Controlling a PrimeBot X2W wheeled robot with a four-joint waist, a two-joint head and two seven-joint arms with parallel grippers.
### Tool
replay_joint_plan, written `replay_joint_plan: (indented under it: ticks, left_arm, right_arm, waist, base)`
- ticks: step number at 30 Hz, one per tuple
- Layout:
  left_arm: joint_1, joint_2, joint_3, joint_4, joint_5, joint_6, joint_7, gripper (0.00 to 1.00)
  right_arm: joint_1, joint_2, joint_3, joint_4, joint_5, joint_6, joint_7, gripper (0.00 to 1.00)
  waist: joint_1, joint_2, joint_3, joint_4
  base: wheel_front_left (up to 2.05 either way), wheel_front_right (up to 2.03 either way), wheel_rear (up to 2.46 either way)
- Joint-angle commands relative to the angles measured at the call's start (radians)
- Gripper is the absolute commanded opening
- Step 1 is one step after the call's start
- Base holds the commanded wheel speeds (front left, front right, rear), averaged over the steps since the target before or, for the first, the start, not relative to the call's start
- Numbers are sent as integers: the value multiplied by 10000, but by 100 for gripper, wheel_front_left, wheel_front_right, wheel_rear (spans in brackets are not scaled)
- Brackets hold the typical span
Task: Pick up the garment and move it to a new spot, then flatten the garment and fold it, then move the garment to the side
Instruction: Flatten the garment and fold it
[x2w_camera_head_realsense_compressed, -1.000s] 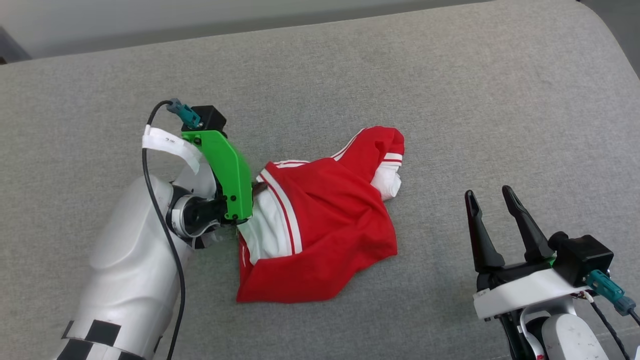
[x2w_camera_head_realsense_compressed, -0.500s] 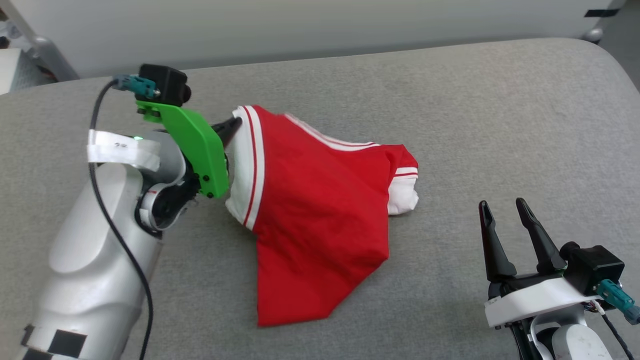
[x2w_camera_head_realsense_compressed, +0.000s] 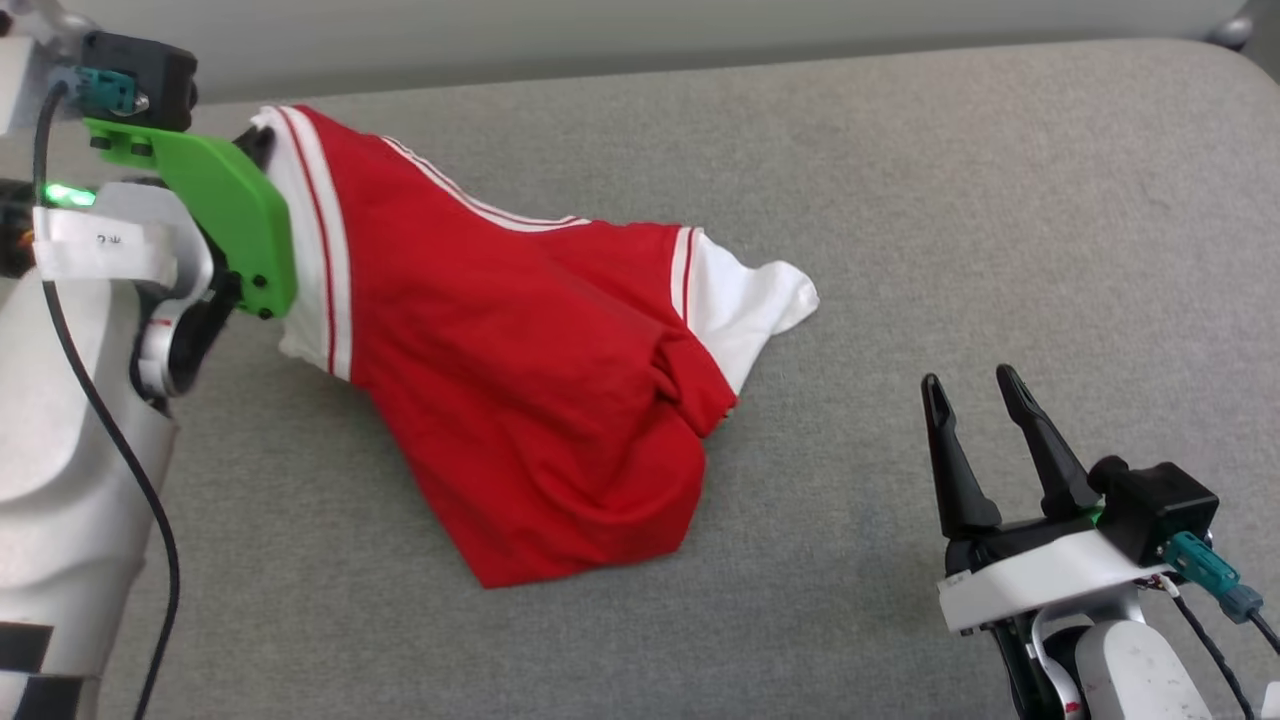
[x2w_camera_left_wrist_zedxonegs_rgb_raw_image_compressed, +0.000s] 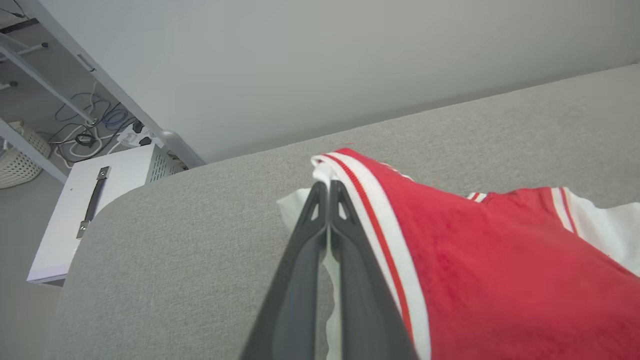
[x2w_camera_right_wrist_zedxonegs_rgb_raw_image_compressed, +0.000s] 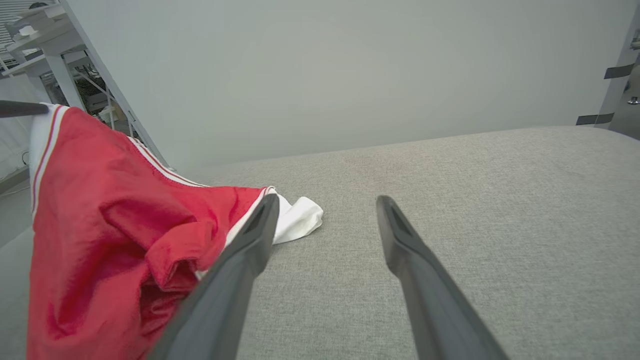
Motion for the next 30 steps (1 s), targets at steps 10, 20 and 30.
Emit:
replay_joint_plan:
  ticks: [10, 20, 30]
  left_arm:
    - [-533, -107, -668, 3353, 520, -370, -438, 0]
    - [-643, -722, -791, 4792, 410, -755, -2724, 100]
    - [-191, -955, -899, 4081, 160, -1053, -5856, 100]
  right_arm:
    - [-493, 78, 260, 347, 15, -7, -245, 100]
    - [-473, -81, 197, 494, -82, -7, -223, 100]
    - [-29, -319, -276, 309, -99, -7, 44, 100]
  waist:
    - [0, 0, 1084, -798]
    - [0, 0, 539, -365]
    - [0, 0, -640, 364]
  base:
    - [0, 0, 0]
    - [0, 0, 0]
    - [0, 0, 0]
